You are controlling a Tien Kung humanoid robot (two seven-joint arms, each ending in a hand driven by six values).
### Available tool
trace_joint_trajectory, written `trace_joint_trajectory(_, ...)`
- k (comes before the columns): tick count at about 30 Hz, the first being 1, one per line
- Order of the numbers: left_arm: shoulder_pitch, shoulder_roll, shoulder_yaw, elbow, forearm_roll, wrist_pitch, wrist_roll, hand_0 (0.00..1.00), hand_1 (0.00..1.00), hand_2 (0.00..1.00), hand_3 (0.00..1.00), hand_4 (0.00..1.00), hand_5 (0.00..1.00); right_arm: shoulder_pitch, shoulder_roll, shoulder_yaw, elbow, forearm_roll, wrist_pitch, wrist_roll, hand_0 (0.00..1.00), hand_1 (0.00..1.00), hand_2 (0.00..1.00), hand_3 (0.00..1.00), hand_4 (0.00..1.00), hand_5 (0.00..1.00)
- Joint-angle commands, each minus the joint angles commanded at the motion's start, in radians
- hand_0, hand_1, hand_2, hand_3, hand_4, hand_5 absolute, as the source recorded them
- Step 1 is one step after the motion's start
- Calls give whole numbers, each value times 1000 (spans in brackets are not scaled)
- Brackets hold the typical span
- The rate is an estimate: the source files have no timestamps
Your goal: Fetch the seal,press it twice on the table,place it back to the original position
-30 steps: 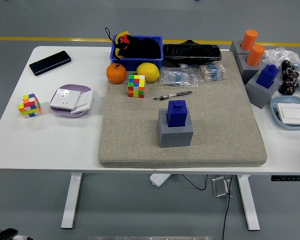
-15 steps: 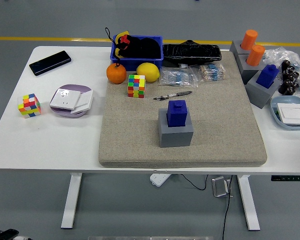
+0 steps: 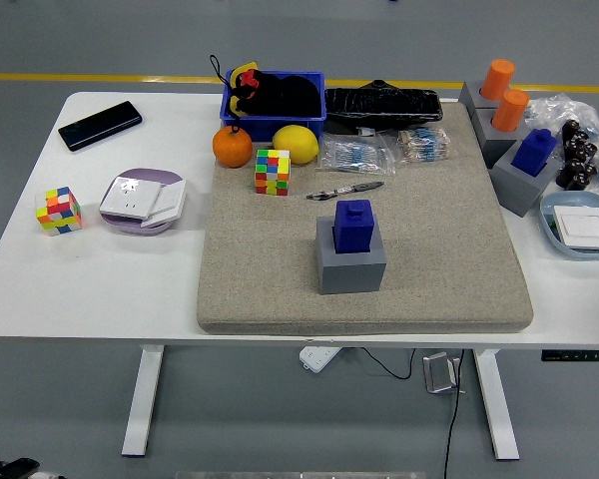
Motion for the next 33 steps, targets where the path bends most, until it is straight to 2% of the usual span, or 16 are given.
trace_joint_trajectory(4,1,2,-24,2,27,0,10,719,690,678,747,672,267,2,1,-1,-3,0,0,0,848,783,767,741,890,349)
trace_joint_trajectory(10,-5,2,-7,1,9,0,4,719,690,678,746,671,267,6,1,12,0,-2,-2,2,849,783,765,741,889,350)
trace_joint_trajectory(33,-6,1,-19,2,22,-1,9,719,690,678,746,670,267,11,-2,-1,0,-3,0,3,849,782,765,740,886,350)
